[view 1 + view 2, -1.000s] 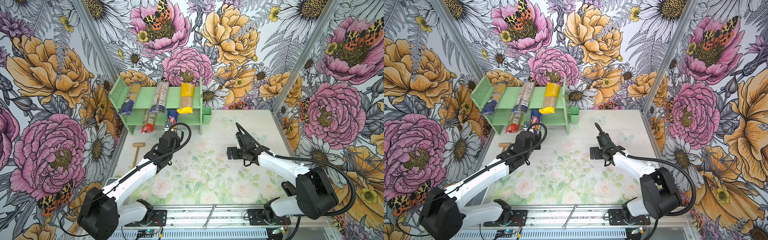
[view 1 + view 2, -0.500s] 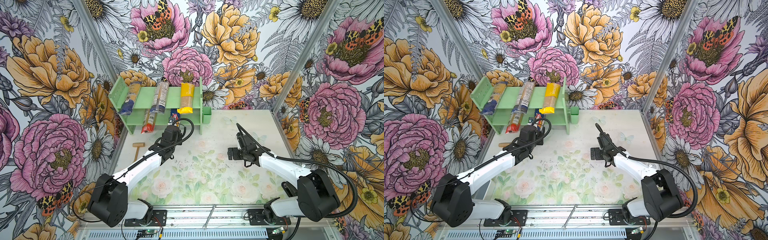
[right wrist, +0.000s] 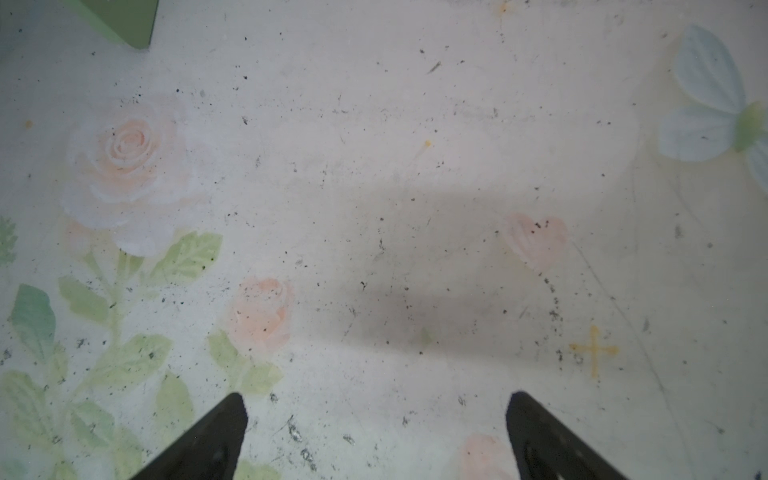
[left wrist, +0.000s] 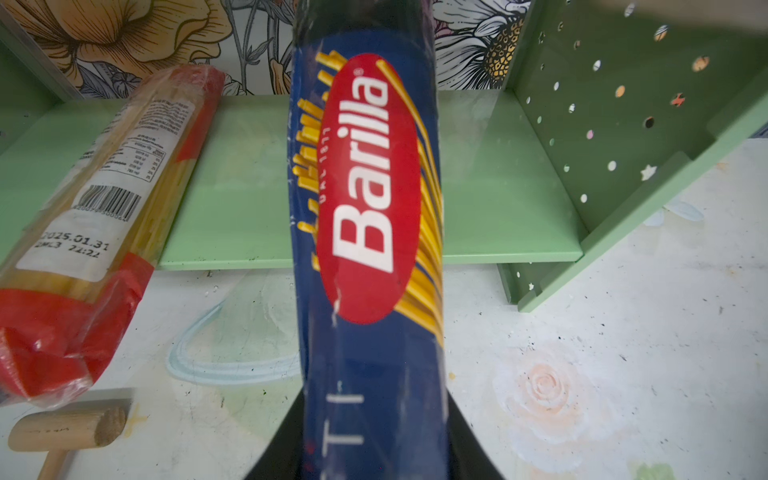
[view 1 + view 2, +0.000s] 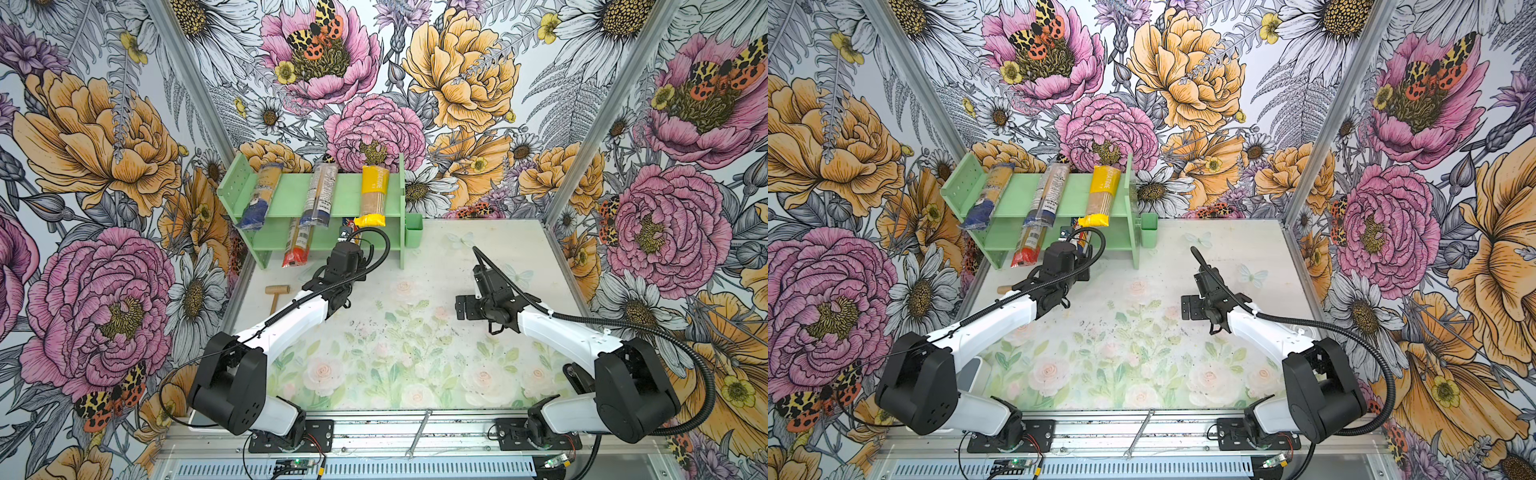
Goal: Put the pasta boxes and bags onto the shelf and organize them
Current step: 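Carry the blue Barilla box upright toward the shelf's lower tier with the left gripper, then hold the Barilla box in front of the lower tier beside the red-and-white bag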
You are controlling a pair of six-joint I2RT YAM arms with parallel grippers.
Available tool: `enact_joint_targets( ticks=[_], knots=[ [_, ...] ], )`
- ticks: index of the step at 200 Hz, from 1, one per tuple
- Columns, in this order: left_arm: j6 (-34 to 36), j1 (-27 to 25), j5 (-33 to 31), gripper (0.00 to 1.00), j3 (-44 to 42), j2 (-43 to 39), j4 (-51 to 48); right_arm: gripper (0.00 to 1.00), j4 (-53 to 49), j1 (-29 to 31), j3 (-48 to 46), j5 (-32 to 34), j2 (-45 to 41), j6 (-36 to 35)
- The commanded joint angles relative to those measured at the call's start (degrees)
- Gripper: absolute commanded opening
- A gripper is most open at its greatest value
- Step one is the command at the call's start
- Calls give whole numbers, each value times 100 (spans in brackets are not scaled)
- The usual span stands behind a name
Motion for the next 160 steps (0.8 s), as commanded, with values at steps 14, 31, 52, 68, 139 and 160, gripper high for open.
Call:
enact_joint_targets(
  ticks=[14, 31, 52, 68, 139, 160],
  knots=[
    [104, 140, 64, 0, 460, 14, 1127, 99, 11, -31, 7, 7, -92, -7],
    [96, 208, 155, 0, 508, 90, 1180, 100, 12, -32, 6, 10, -84, -4],
    [78, 261, 200, 0, 582, 156, 1200, 99, 6, -30, 6, 4, -90, -10],
    [119, 286, 218, 0, 625, 197, 1213, 100, 2, -27, -3, 12, -100, -20],
    [275, 339, 227, 0, 723, 484, 1453, 99, 0, -35, -3, 26, -115, -40],
    [308, 353, 218, 0, 736, 559, 1520, 99, -8, -34, -3, 38, -132, -53]
  ],
)
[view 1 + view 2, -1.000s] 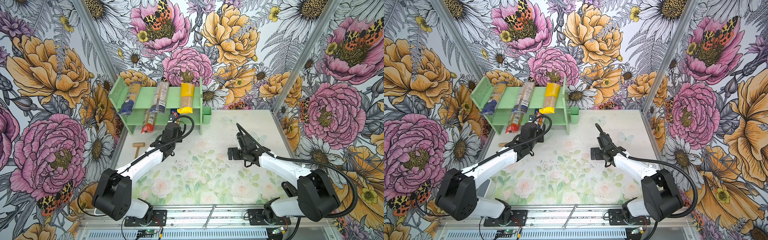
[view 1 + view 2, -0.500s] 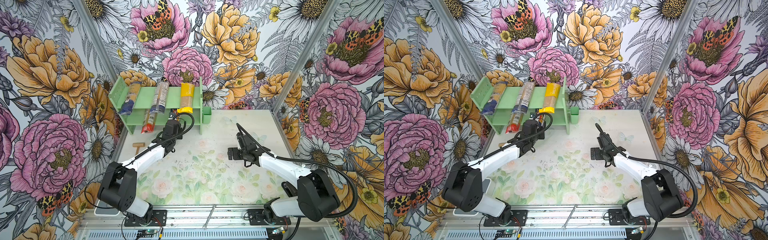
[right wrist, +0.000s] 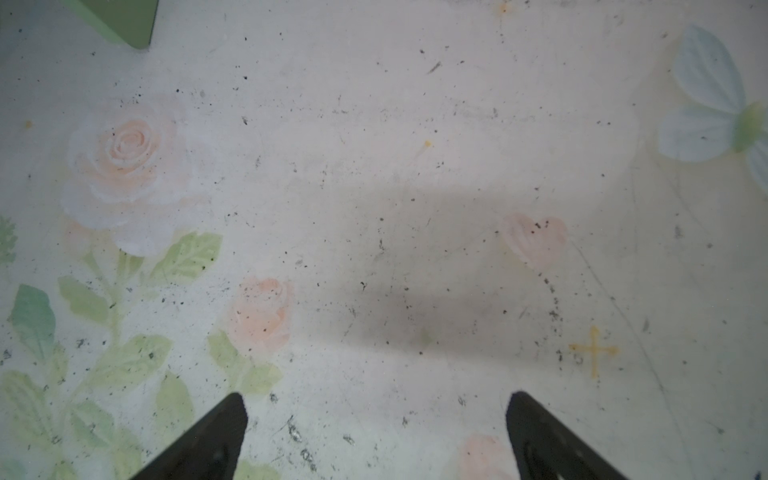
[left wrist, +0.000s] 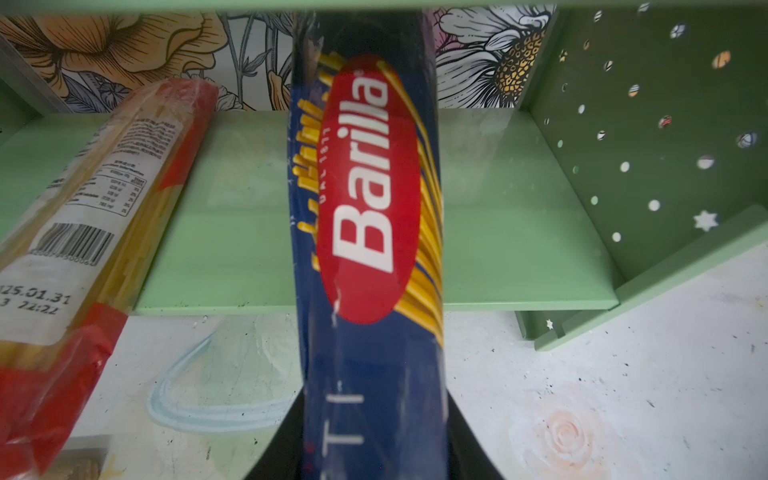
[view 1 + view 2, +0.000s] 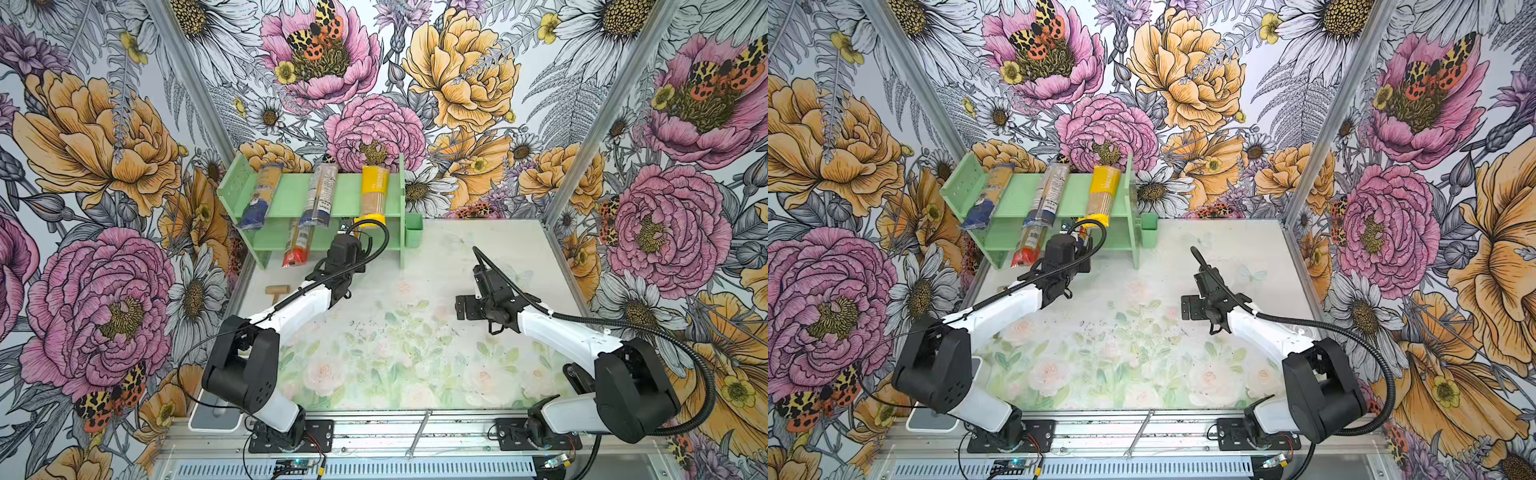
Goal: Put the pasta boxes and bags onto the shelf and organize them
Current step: 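Hold the Barilla box in front of the lower tier beside the red-and-white bag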
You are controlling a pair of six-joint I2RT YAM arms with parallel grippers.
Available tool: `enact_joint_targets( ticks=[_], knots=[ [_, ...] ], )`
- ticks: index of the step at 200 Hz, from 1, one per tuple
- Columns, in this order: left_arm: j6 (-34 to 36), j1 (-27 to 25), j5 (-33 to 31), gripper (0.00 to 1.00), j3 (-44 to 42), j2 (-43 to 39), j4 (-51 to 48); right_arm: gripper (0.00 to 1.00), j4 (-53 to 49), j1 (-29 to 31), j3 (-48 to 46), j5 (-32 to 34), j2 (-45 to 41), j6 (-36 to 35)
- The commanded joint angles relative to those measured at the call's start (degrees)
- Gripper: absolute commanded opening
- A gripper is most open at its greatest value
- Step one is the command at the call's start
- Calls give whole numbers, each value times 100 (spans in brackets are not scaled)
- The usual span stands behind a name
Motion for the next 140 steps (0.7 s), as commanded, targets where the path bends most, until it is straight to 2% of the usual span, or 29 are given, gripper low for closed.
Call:
enact_joint_targets(
  ticks=[1, 140],
  knots=[
    [156, 71, -23, 0, 399, -86, 1101, 100, -5, -35, -3, 41, -129, -48],
    [305, 191, 12, 0, 548, 116, 1207, 100, -56, -35, -12, 69, -274, -30]
  ],
)
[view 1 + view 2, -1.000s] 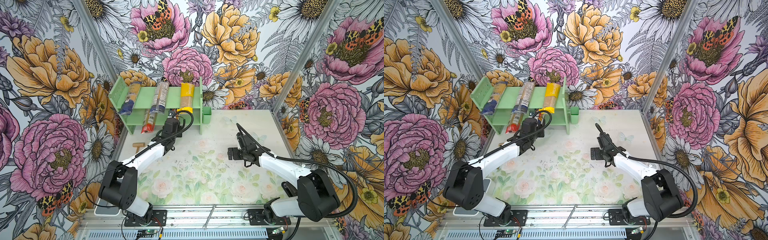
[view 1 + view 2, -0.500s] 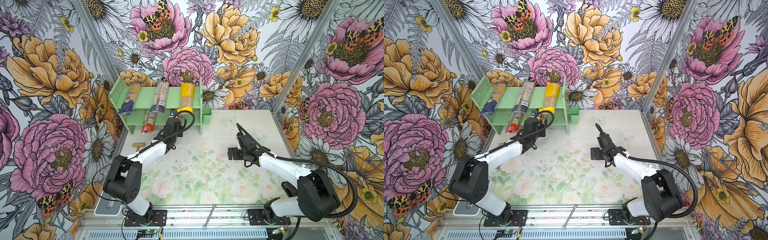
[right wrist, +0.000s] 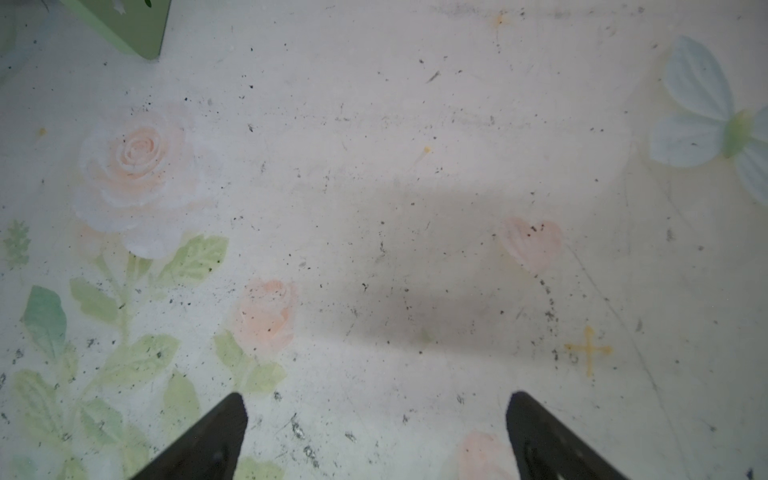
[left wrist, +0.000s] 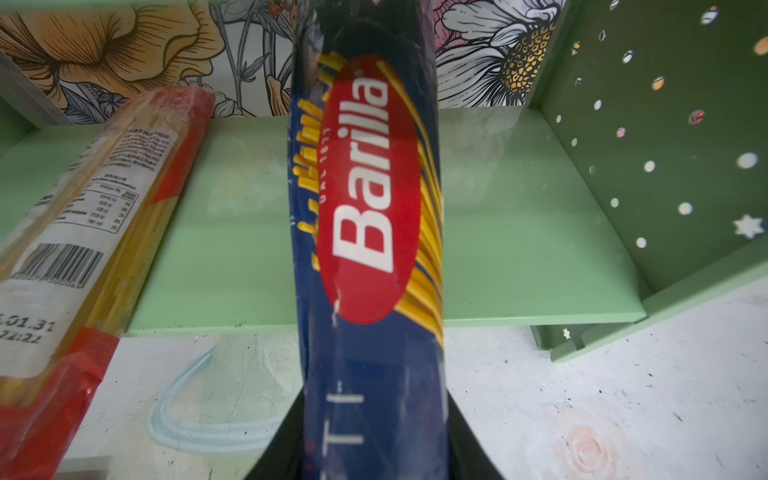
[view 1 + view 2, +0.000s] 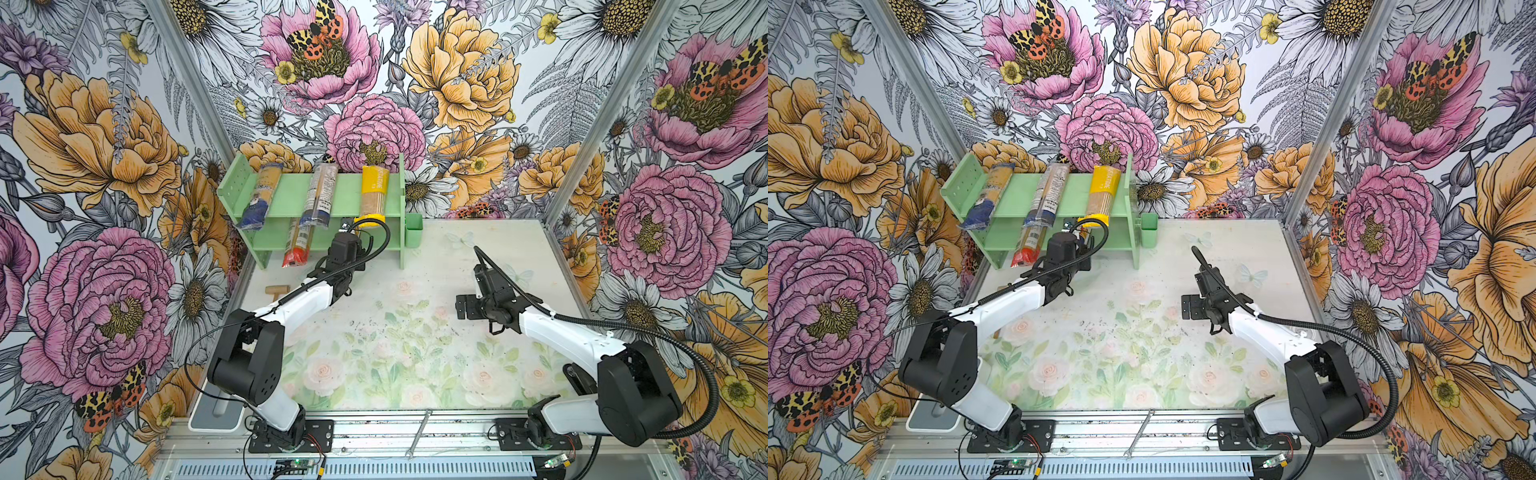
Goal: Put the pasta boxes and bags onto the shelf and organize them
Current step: 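Hold the Barilla box in front of the lower tier beside the red-and-white bag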
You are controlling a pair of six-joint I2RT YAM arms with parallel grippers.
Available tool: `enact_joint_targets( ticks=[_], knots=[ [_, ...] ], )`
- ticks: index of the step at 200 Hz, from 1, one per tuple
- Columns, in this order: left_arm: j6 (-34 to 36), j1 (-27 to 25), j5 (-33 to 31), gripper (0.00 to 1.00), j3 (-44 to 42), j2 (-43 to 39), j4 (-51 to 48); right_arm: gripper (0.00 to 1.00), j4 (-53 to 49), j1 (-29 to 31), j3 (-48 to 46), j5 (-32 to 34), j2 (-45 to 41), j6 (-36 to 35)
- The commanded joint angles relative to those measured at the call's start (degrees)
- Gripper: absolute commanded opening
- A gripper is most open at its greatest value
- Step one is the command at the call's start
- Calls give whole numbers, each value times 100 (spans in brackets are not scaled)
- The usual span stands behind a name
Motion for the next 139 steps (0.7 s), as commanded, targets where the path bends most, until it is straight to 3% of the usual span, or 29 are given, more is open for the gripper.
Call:
enact_joint_targets(
  ticks=[1, 139],
  knots=[
    [108, 98, -5, 0, 408, -100, 1058, 100, -36, -35, -12, 67, -172, -33],
    [181, 150, 4, 2, 485, 189, 1120, 99, -49, -30, -12, 173, -92, -76]
  ],
)
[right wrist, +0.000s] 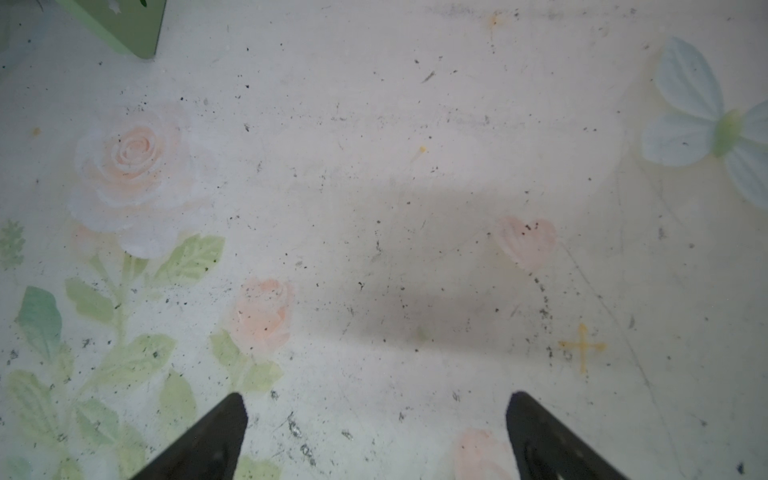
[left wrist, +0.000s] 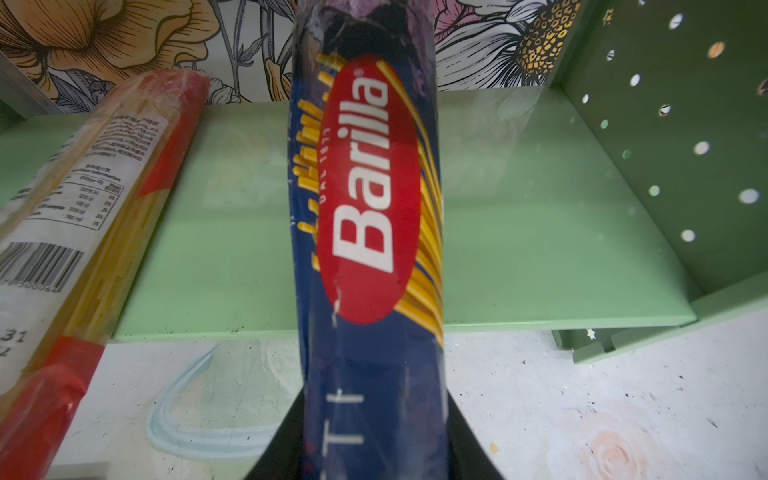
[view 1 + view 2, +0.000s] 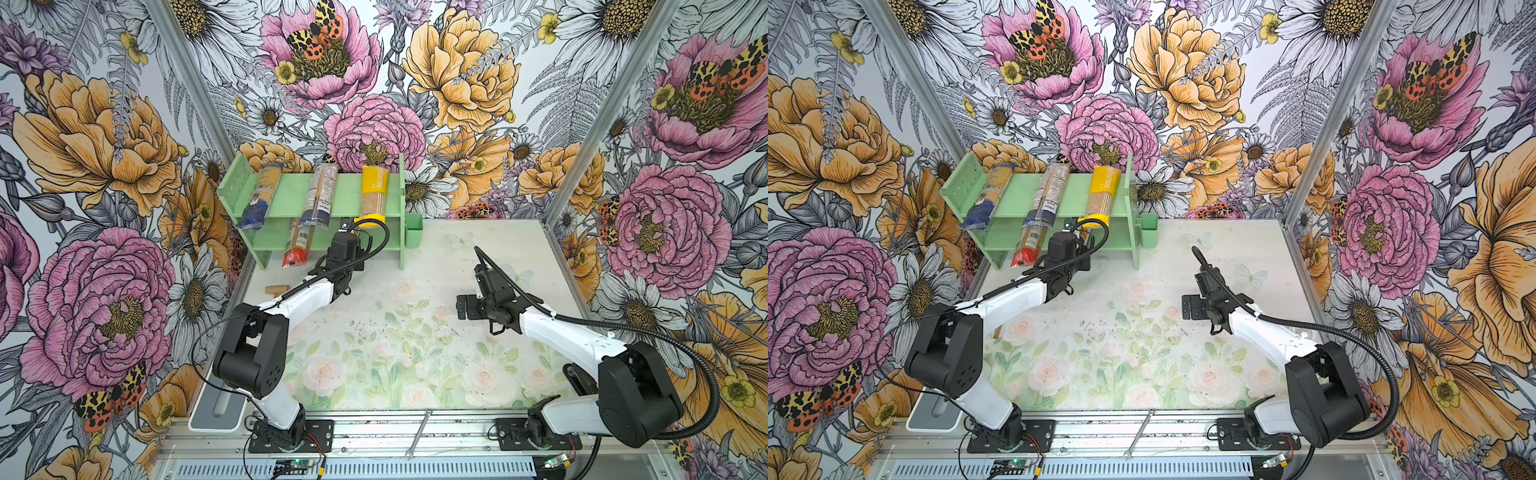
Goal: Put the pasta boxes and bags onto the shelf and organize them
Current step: 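Hold the Barilla box in front of the lower tier beside the red-and-white bag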
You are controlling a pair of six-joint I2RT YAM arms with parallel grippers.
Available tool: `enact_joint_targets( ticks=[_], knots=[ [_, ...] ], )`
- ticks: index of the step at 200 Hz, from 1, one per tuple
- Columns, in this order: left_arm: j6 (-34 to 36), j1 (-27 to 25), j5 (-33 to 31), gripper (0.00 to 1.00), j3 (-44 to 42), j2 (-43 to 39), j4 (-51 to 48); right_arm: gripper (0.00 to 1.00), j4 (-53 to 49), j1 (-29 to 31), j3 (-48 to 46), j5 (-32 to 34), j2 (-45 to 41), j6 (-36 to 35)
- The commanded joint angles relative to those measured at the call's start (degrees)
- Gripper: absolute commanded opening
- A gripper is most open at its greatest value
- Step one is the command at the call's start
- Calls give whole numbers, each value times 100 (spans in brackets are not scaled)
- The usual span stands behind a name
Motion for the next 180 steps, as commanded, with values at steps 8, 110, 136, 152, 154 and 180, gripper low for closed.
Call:
enact_joint_targets(
  ticks=[8, 110, 136, 152, 154, 180],
  knots=[
    [96, 56, -59, 2, 426, -45, 1109, 100, -8, -35, -5, 144, -59, -73],
    [96, 67, -89, 14, 441, 64, 1109, 99, -12, -35, -3, 141, -49, -44],
    [97, 58, -116, 15, 433, 59, 1103, 100, -10, -33, -3, 153, -77, -43],
    [101, 59, -143, 16, 407, 46, 1107, 99, -15, -33, -3, 161, -91, -40],
    [101, 64, -143, 17, 406, 46, 1108, 100, -20, -35, -3, 161, -96, -41],
    [111, 62, -160, 18, 381, 24, 1109, 100, -31, -35, -3, 175, -100, -26]
  ],
)
